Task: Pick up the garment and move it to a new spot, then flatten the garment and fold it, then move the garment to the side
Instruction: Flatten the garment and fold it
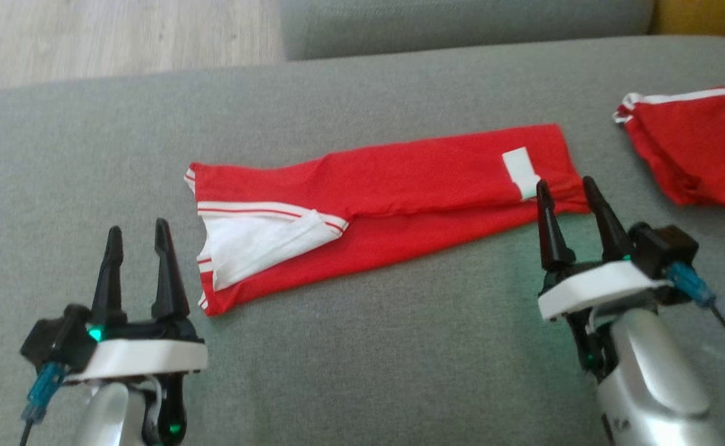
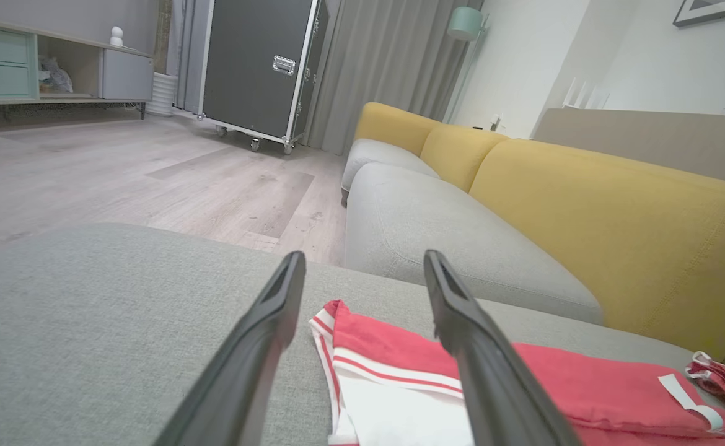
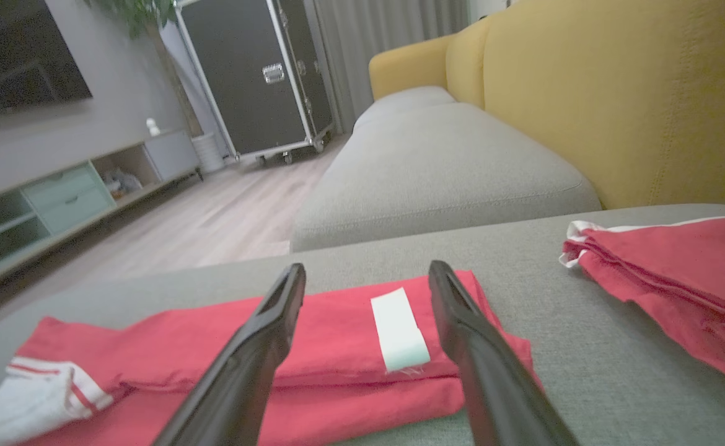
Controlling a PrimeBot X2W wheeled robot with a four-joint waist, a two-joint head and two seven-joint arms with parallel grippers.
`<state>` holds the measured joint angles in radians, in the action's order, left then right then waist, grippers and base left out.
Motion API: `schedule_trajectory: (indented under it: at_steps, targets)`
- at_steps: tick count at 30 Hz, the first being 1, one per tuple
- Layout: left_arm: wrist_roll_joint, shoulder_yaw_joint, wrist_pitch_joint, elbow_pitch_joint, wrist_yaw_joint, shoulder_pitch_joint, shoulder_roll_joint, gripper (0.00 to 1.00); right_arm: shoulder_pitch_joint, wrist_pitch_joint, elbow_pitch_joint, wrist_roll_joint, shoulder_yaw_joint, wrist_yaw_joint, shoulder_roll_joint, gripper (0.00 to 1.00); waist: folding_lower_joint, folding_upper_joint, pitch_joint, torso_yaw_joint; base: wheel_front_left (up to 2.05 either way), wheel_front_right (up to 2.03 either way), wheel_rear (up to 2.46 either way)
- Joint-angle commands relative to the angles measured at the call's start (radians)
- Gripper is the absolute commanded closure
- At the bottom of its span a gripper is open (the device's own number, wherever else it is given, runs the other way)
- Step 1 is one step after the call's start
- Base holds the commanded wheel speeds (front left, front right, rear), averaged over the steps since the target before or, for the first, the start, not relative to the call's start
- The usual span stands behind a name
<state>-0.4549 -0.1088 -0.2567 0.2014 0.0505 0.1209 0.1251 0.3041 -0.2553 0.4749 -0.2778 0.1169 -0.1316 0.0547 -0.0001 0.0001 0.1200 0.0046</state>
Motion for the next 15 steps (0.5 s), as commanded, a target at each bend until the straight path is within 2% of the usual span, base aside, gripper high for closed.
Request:
schedule_trajectory:
  at_steps: [1,9,10,11,15]
  targets:
    - [0.023,0.047,-0.005,-0.019,0.018,0.068,-0.001,0.00,0.092,-0.006,0.015,0.064,-0.002,0.001,-0.004,0.00,0.0001,-0.0001,0.040,0.014,0.00,0.00,0.00]
    - [0.064,0.043,-0.005,0.008,0.058,0.132,-0.037,0.00,0.291,0.035,0.238,0.213,-0.278,0.001,-0.004,0.00,0.0001,-0.0001,0.122,0.067,0.00,0.00,0.00]
    - [0.064,0.043,-0.005,0.008,0.058,0.132,-0.037,0.00,0.291,0.035,0.238,0.213,-0.278,0.001,-0.004,0.00,0.0001,-0.0001,0.122,0.067,0.00,0.00,0.00]
    - [0.070,0.037,-0.005,0.013,0.064,0.147,-0.044,0.00,0.329,0.060,0.304,0.248,-0.349,0.001,-0.004,0.00,0.0001,-0.0001,0.135,0.080,0.00,0.00,0.00]
    - [0.076,0.030,-0.005,0.019,0.072,0.164,-0.056,0.00,0.379,0.098,0.441,0.295,-0.443,0.001,-0.004,0.00,0.0001,-0.0001,0.153,0.098,0.00,0.00,0.00]
